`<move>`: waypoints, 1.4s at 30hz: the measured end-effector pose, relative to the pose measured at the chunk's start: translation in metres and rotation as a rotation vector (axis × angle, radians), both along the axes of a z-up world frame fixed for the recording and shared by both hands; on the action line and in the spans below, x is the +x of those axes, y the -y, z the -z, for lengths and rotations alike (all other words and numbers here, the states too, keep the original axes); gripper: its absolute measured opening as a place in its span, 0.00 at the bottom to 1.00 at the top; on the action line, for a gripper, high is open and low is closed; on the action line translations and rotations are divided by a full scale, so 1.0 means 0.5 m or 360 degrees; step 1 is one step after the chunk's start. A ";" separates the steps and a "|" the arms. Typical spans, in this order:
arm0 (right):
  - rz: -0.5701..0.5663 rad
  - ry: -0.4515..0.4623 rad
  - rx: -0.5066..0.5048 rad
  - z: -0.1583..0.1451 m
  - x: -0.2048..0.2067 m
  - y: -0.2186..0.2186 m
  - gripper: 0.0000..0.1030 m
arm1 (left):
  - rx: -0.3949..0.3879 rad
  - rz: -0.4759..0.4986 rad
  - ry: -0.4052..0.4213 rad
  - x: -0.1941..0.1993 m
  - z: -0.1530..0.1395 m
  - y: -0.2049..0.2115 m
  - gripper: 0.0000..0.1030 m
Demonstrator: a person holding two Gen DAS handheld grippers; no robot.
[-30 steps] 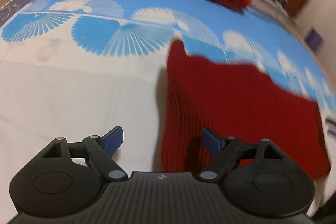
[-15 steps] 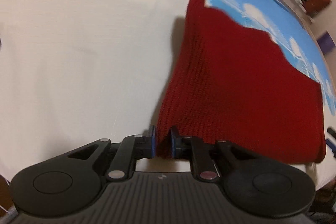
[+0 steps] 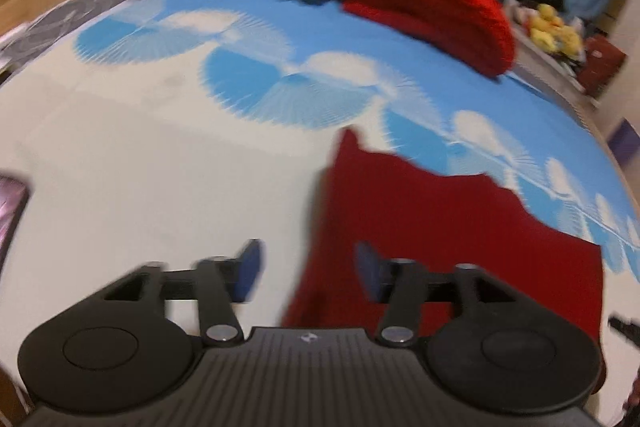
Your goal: Fold small clothes
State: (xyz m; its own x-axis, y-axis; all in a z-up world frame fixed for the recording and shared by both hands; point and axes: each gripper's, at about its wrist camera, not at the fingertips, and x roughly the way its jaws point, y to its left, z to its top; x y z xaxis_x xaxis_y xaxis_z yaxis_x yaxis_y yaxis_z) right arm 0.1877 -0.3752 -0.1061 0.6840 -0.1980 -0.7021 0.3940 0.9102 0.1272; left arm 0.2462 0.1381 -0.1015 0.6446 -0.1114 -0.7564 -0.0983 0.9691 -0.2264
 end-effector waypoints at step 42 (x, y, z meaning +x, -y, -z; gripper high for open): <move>-0.0380 0.0416 0.0079 -0.028 -0.261 -0.208 0.86 | 0.0345 0.0077 -0.0131 -0.268 0.129 0.159 1.00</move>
State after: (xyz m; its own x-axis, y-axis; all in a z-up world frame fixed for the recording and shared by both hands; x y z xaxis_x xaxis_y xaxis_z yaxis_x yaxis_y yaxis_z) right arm 0.0572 -0.2712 -0.0922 0.8646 0.0194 -0.5020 0.1191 0.9629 0.2423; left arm 0.1121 0.0588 -0.1660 0.5777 0.0299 -0.8157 -0.0601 0.9982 -0.0059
